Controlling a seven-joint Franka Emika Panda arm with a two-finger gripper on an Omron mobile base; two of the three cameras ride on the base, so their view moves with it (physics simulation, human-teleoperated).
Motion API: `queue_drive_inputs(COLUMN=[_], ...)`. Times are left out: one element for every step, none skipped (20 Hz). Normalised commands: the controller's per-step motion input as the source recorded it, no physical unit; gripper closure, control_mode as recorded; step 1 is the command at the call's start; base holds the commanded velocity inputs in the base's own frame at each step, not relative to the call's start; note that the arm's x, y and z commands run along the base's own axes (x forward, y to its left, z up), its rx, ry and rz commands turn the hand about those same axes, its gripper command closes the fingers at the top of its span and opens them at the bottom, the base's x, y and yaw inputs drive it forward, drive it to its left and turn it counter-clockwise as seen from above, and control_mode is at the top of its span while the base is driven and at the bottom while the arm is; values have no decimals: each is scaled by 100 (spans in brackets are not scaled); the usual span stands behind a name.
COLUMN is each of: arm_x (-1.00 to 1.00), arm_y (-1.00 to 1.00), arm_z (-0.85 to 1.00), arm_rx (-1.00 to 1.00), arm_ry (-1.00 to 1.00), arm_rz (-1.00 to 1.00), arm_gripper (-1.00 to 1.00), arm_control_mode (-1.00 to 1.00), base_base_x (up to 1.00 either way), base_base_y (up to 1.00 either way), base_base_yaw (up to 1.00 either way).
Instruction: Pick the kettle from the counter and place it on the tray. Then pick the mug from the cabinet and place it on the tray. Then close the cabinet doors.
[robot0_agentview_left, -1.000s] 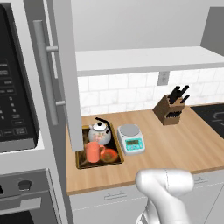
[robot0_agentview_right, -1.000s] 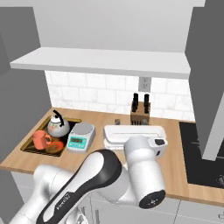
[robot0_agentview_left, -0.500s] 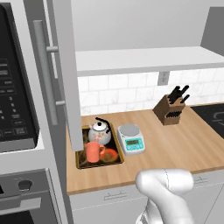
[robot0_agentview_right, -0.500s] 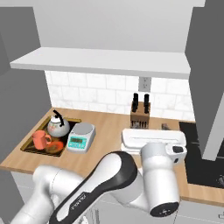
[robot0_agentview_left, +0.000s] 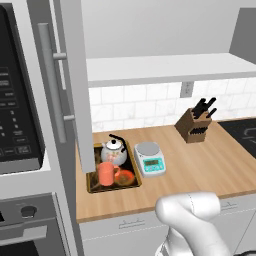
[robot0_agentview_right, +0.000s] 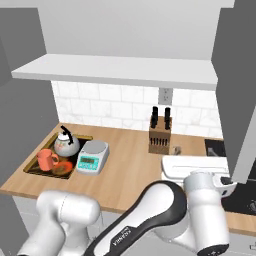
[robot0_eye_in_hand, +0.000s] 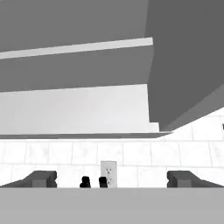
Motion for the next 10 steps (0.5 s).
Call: queue_drive_inputs(arm_x=[0, 0, -2, -4, -9, -11, -15, -15, -21, -20], arm_y=[-63, -58, -52, -54, -57, -46, -38, -31, -27, -17], arm_z=[3, 3, 7, 4, 9, 13, 20, 24, 25, 27], arm_rx=[-2, -4, -5, -4, -5, -6, -8, -11, -14, -17], arm_ry=[-10, -11, -7, -5, -5, -5, -8, -9, -12, -15], arm_rz=[1, 0, 0, 0, 0, 0, 0, 0, 0, 0], arm_gripper=[-100, -100, -100, -100, -100, -100, -100, -100, -100, -100], arm_control_mode=[-100, -100, -100, -100, -100, -100, -100, -100, -100, -100], base_base_x=[0, 0, 0, 0, 0, 0, 0, 0, 0, 0], base_base_y=[0, 0, 0, 0, 0, 0, 0, 0, 0, 0], base_base_yaw=[0, 0, 0, 0, 0, 0, 0, 0, 0, 0])
